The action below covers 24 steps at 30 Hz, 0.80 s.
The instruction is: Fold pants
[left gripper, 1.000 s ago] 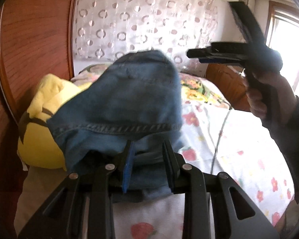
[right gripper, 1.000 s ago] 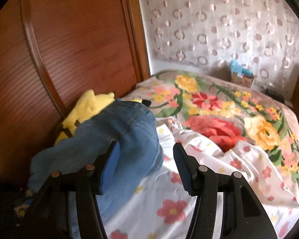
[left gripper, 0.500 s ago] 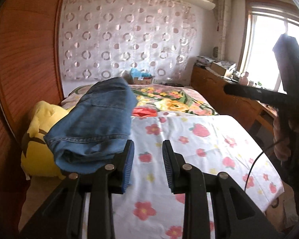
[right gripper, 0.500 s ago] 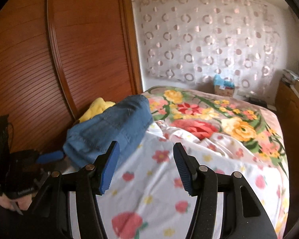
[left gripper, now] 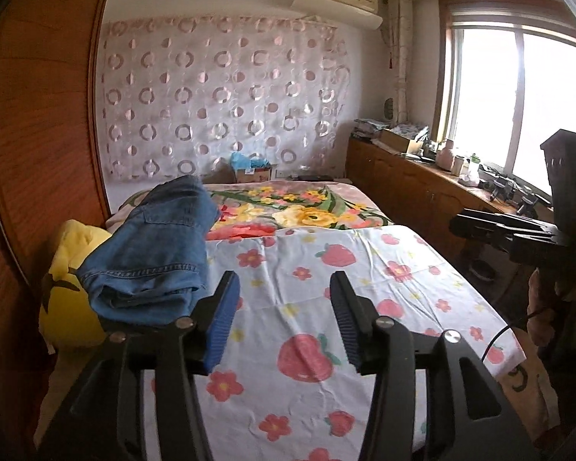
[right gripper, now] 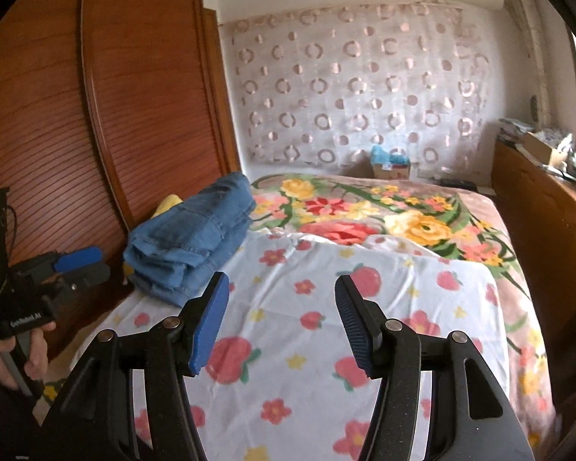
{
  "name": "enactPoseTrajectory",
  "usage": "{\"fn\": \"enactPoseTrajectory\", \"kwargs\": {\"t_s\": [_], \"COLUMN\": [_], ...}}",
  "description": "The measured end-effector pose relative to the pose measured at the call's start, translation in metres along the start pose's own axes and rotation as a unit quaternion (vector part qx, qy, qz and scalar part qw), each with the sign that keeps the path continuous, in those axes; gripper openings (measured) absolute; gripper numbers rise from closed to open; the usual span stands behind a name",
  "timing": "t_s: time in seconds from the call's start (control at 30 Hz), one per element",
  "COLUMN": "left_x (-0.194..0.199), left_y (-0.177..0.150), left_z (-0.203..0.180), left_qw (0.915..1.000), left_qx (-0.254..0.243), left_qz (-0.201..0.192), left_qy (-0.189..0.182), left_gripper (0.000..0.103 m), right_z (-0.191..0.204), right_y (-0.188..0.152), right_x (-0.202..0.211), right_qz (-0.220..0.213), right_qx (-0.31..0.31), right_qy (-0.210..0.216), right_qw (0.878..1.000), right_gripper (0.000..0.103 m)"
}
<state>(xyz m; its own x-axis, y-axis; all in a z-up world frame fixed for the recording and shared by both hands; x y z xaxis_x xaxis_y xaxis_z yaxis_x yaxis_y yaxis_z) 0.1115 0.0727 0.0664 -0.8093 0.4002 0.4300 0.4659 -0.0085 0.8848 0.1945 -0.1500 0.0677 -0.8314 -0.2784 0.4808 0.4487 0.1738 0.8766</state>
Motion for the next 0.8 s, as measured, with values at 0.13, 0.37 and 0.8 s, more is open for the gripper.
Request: {"fn": "enactPoseTrajectory", "kwargs": {"t_s": [0.13,0.37,0.8], "left_x": [0.009,0.023,0.040], "left_y": [-0.002,-0.002,-0.008], "left_z": [-0.018,-0.041,-0.061], "left_qw": [0.9999,0.9995,0.9979], "left_qx": [-0.008,-0.020,-0.019], "left_qz": [-0.007,-0.018,-0.033], "left_qy": [0.002,0.015,0.052], "left_gripper": [0.055,0.056,0.056], "right_z": [-0.011,-0.020,-0.033], "right_y": [-0.010,-0.022,-0.041], "right_x": [0.022,0.067,0.112], "right_qz": [-0.012,-0.043,-0.071], "right_qx": [-0.012,-0.019,-0.028], "right_qy": [-0.009,-0.030,-0.070], "right_qw": [1.000,0.998,0.995], "right_gripper": [0.063,0.074,0.082]}}
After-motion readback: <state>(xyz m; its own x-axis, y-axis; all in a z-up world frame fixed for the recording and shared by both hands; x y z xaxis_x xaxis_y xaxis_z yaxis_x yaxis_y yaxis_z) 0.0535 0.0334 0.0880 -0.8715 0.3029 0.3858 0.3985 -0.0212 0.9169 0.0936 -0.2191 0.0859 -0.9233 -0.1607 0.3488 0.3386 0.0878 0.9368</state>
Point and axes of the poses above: each gripper's, at about its wrist camera, not at the fingertips, and x roughly against the way its jaws point, z to its left, y to its top, the point moved 2 cm from there along -x, roughly the way its jaws point, and after that the axes turned 11 degrees about -y, right-handed, at the moved point
